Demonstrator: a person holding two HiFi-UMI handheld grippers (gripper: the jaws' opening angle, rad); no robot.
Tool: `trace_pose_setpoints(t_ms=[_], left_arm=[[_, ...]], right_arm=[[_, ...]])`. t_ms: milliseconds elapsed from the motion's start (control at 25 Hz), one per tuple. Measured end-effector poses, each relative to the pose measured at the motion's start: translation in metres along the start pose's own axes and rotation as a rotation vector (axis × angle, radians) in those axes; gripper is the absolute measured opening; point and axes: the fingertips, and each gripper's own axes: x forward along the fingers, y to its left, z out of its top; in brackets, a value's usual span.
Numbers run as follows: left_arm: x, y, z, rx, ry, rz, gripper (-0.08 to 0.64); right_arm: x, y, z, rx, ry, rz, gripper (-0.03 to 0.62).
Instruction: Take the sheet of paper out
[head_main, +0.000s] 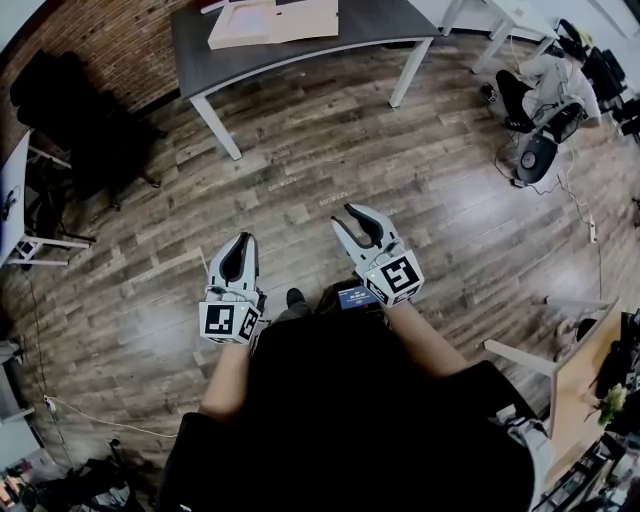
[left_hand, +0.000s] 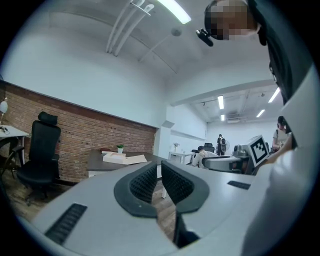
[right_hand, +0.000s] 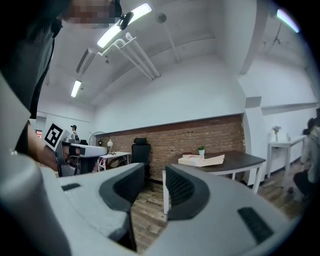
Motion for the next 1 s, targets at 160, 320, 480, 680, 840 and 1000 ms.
trace_pose_setpoints(t_ms=[160, 320, 480, 680, 840, 1000], left_arm=[[0.007, -0.014, -0.003, -0.002, 0.013, -0.016, 0.021], [0.010, -0.026, -0.005, 0.005, 0.013, 0.004, 0.020], [0.012, -0.034, -0.009, -0.015, 0.011, 0.038, 0.015], [0.018, -0.045, -0.016, -0.053, 0.014, 0.065, 0.010], [0.023, -0.063, -0.015, -0.053, 0.007, 0.053, 0.005], [0.023, -0.068, -0.017, -0.061, 0.015, 0.058, 0.003]], right_arm=[[-0.010, -0.014, -0.005, 0.014, 0.011, -0.014, 0.135], [-0.020, -0.023, -0.007, 0.016, 0.005, -0.017, 0.135], [-0.032, -0.034, -0.007, 0.024, -0.006, -0.022, 0.134], [-0.049, -0.046, -0.011, 0.019, -0.008, -0.008, 0.135], [-0.060, -0.057, -0.019, 0.039, 0.001, 0.000, 0.135], [-0.064, -0.065, -0.022, 0.057, 0.000, 0.000, 0.135]])
